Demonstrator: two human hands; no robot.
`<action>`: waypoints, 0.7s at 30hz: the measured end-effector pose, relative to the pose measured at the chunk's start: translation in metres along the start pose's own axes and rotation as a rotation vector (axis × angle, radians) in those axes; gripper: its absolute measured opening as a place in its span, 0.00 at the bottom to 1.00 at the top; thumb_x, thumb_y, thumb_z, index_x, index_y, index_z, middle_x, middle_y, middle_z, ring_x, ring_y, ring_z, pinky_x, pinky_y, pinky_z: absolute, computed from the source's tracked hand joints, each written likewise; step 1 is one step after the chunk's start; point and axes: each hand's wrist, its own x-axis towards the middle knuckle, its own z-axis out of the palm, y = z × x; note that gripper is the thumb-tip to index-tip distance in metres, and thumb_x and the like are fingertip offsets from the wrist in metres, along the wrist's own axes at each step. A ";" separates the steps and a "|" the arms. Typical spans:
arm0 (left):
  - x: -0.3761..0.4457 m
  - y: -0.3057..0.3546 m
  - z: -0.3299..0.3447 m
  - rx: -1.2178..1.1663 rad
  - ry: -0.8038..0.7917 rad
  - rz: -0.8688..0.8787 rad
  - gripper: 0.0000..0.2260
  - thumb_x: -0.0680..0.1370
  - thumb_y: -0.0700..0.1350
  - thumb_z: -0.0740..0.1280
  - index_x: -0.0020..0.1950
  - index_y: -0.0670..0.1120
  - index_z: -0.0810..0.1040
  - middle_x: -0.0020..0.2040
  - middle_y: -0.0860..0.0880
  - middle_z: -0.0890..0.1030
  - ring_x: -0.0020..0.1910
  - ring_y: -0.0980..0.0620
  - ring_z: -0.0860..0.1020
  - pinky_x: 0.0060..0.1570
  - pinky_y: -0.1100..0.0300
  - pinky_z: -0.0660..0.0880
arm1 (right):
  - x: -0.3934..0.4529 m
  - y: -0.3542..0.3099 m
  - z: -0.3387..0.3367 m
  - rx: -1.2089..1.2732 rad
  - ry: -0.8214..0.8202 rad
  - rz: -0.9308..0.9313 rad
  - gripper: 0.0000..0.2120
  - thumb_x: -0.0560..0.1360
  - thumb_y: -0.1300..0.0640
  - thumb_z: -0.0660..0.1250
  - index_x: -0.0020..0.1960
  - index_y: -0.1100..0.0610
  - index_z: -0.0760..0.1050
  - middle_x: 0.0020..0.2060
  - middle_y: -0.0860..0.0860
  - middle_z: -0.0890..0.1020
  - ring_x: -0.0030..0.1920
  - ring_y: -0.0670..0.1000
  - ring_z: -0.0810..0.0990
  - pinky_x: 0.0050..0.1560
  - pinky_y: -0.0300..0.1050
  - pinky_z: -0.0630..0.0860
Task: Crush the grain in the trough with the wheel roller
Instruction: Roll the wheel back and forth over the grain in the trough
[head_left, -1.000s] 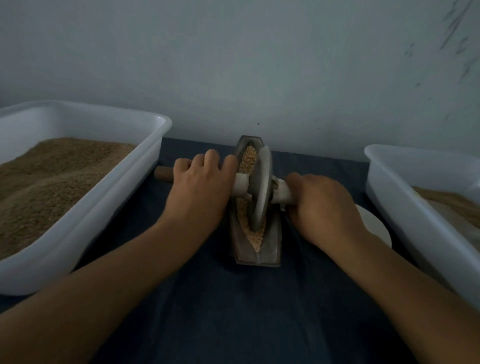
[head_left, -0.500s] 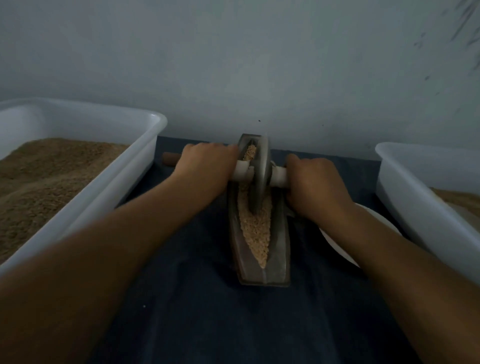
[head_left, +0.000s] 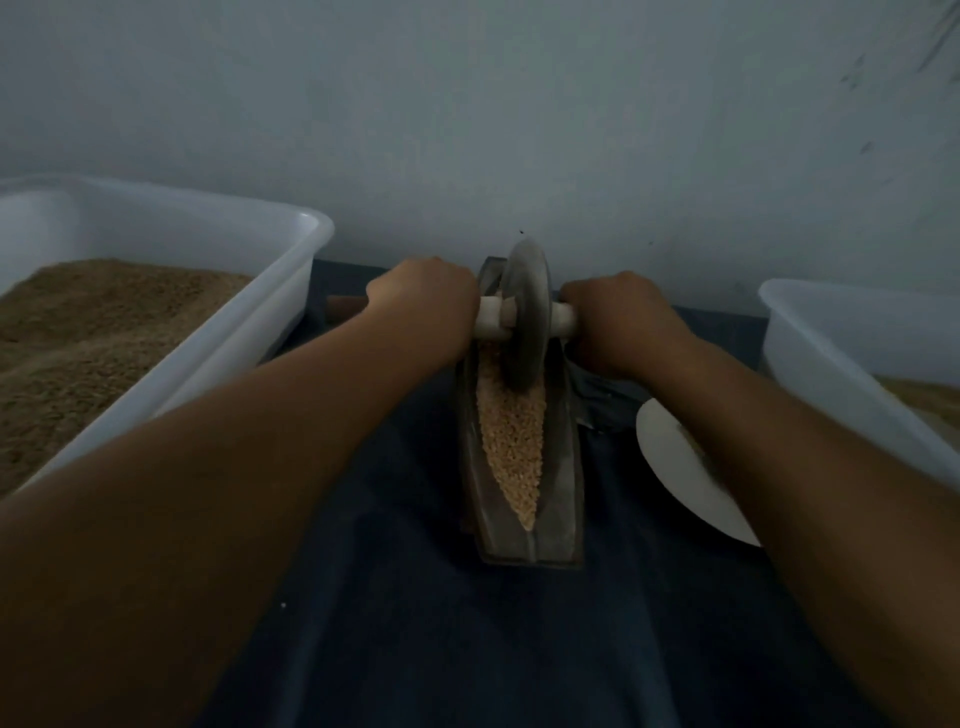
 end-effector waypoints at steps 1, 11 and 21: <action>-0.003 0.001 0.002 0.008 0.025 -0.007 0.13 0.75 0.42 0.69 0.58 0.41 0.76 0.46 0.44 0.75 0.49 0.42 0.77 0.46 0.48 0.73 | -0.005 -0.001 0.002 0.008 0.019 -0.002 0.11 0.71 0.53 0.70 0.53 0.52 0.77 0.48 0.54 0.82 0.47 0.58 0.80 0.40 0.43 0.65; -0.044 0.001 0.005 0.069 0.176 0.038 0.15 0.75 0.42 0.69 0.60 0.44 0.70 0.55 0.44 0.76 0.51 0.44 0.77 0.47 0.51 0.65 | -0.065 -0.018 -0.005 0.127 0.192 0.016 0.11 0.67 0.55 0.72 0.47 0.55 0.76 0.40 0.54 0.82 0.40 0.59 0.80 0.38 0.45 0.59; -0.091 0.006 0.009 0.125 0.310 0.091 0.17 0.74 0.42 0.69 0.58 0.45 0.65 0.55 0.45 0.72 0.51 0.46 0.75 0.53 0.51 0.68 | -0.116 -0.039 -0.018 0.096 0.295 0.039 0.13 0.69 0.54 0.73 0.49 0.56 0.73 0.41 0.53 0.78 0.38 0.55 0.74 0.38 0.47 0.61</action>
